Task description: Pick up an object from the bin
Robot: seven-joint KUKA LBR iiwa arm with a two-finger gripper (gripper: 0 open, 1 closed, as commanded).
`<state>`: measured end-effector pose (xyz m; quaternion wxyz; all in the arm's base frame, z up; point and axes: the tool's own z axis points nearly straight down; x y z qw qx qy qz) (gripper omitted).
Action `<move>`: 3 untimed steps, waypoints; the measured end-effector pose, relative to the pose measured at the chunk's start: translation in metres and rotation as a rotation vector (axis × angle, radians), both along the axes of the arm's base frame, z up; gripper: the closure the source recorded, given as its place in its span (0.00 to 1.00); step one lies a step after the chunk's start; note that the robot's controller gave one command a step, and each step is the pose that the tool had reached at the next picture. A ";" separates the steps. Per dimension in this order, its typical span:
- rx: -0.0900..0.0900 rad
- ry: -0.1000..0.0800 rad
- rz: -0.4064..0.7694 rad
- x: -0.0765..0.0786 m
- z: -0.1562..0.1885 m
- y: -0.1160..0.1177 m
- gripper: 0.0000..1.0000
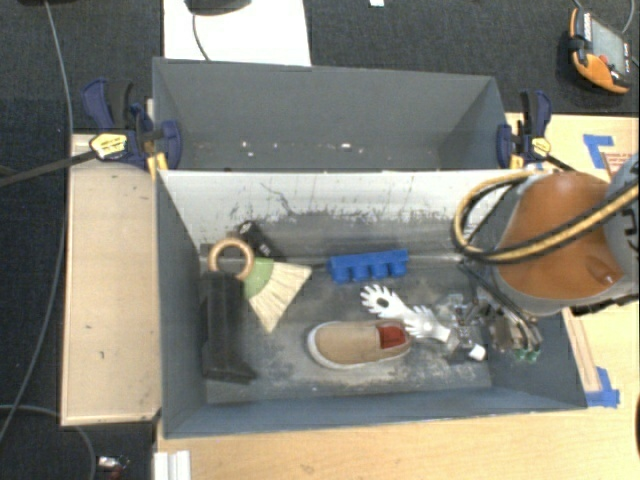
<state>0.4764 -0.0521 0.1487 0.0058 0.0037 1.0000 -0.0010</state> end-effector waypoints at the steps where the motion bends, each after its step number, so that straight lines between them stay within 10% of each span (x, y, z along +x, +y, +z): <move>1: 0.000 -0.012 0.038 0.036 0.081 0.017 1.00; 2: 0.001 0.007 -0.027 0.006 -0.040 0.002 1.00; 3: 0.003 -0.019 -0.021 0.040 -0.014 0.058 1.00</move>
Offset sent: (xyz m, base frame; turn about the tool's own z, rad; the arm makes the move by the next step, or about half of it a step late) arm 0.0076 0.0019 -0.0358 0.0304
